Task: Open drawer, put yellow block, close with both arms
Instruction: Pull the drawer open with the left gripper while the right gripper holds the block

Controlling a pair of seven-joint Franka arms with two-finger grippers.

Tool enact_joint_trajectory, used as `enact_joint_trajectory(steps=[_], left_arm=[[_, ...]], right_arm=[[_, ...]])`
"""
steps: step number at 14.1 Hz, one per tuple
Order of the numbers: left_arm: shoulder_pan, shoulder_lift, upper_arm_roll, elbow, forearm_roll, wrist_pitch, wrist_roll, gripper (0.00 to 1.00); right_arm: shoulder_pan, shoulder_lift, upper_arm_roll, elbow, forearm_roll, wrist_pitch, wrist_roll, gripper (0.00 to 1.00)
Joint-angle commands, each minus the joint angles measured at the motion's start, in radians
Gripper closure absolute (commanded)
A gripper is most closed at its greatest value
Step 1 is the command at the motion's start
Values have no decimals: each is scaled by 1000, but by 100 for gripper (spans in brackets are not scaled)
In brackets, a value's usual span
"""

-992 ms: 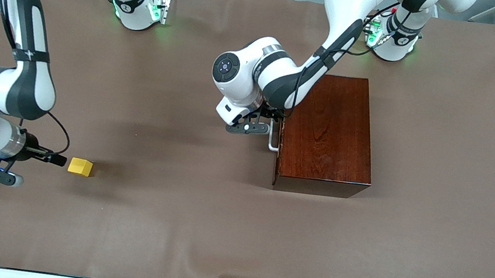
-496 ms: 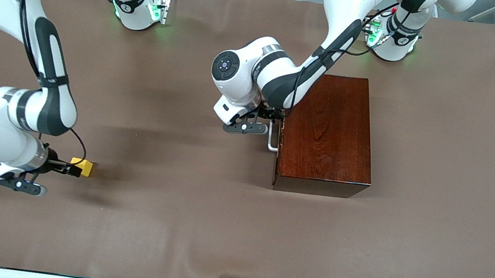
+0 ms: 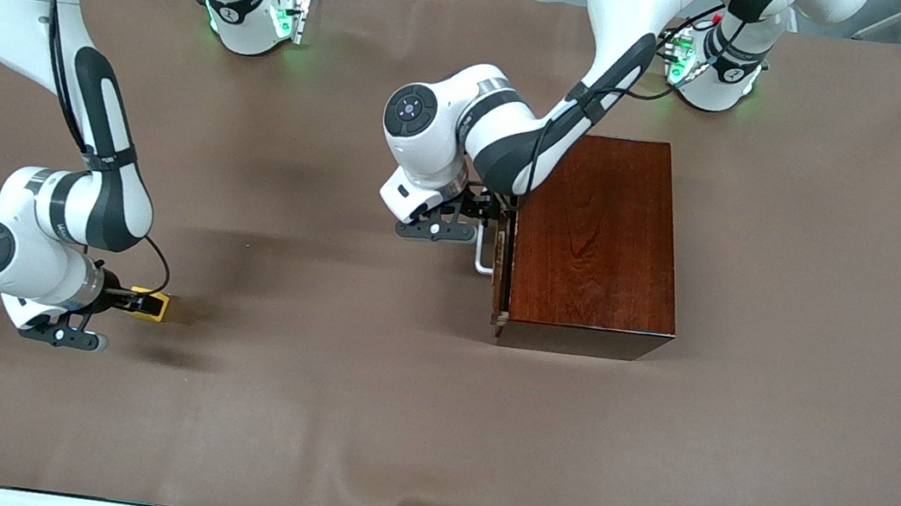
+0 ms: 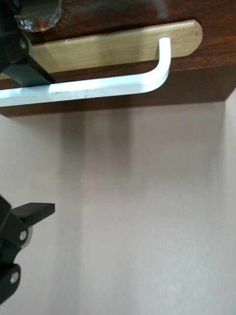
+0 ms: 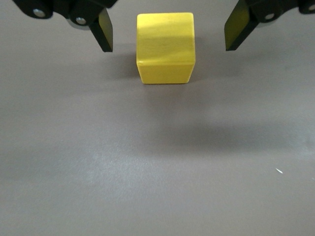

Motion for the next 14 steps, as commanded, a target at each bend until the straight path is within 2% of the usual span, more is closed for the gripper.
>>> enact_joint_trajectory(steps=[1,5,12,13,14], left_arm=[[-20,23,-1,18,2,92,-21,0],[-27,32,-3,18,-4,152,-27,0],[-27,29,-3,20,-90,254,-27,0],[-27,29,-4,20,-91,265,-27,0],[-27,29,-4,21,-93,276,-27,0]], right_arm=[[-9,26,8,-10,9,37,-19,0],[-11,49,8,-10,9,74,-17,0],[-13,54,8,-10,10,66,-17,0],[-14,54,8,-10,9,66,-17,1],[-14,54,8,-12,10,65,-19,7]])
